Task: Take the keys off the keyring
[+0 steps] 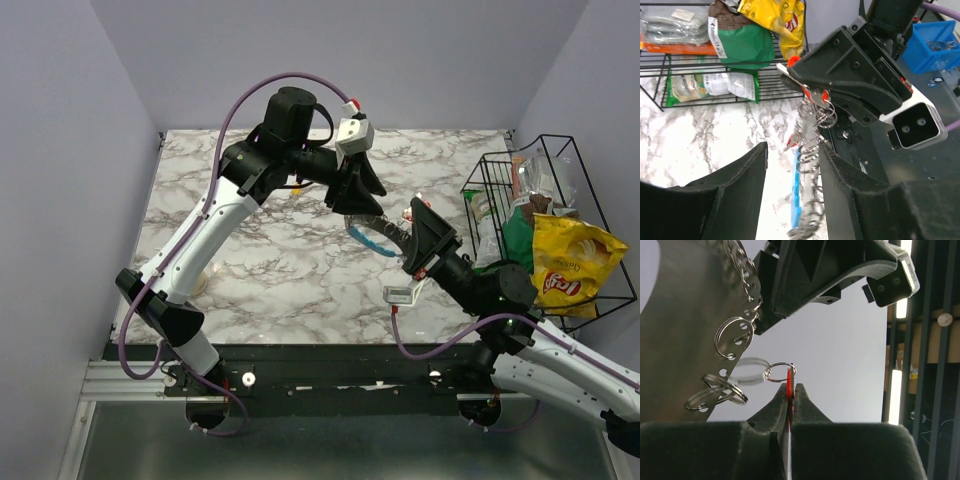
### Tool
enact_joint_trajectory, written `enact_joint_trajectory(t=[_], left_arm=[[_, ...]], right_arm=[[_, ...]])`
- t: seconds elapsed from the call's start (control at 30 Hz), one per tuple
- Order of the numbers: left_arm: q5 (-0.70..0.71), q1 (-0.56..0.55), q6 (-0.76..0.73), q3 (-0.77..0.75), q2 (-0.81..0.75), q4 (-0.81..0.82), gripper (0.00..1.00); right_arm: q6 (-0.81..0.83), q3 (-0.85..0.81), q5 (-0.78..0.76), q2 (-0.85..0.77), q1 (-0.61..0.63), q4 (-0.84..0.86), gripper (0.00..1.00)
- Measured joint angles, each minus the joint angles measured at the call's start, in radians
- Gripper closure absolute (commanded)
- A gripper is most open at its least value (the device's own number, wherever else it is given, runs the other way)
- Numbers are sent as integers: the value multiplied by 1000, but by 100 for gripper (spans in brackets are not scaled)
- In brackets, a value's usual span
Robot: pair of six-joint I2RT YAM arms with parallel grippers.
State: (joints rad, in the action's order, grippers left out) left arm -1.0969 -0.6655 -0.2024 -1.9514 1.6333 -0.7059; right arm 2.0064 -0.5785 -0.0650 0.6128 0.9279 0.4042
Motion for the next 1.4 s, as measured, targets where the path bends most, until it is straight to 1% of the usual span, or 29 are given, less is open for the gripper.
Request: enact_joint_trajectory(t=[0.33,0.73,1.03,1.13,1.17,1.23,1.33,1.4], left_arm=[[59,-78,-72,-47,46,-77,43],[69,-105,-141,-151,105,-143,43],[63,-136,-195,-164,114,-186,51],[63,-138,-214,-164,117,-209,56],[63,-140,-219,-164,119,-217,59],[62,-143,-225,-164,120,-222,60],[59,-148,-230,-164,120,-225,66],[56,-148,-230,-164,120,-225,73]], right_arm=[[0,10,0,-8,0,-2,99],[0,13,0,-16,0,-2,99],[0,13,0,-19,0,-2,99],[0,13,-1,-20,0,-2,99],[0,13,-1,-21,0,-2,99],[0,13,-1,-21,0,-2,99],[0,13,-1,-25,0,-2,99],[0,13,-1,-27,0,-2,99]])
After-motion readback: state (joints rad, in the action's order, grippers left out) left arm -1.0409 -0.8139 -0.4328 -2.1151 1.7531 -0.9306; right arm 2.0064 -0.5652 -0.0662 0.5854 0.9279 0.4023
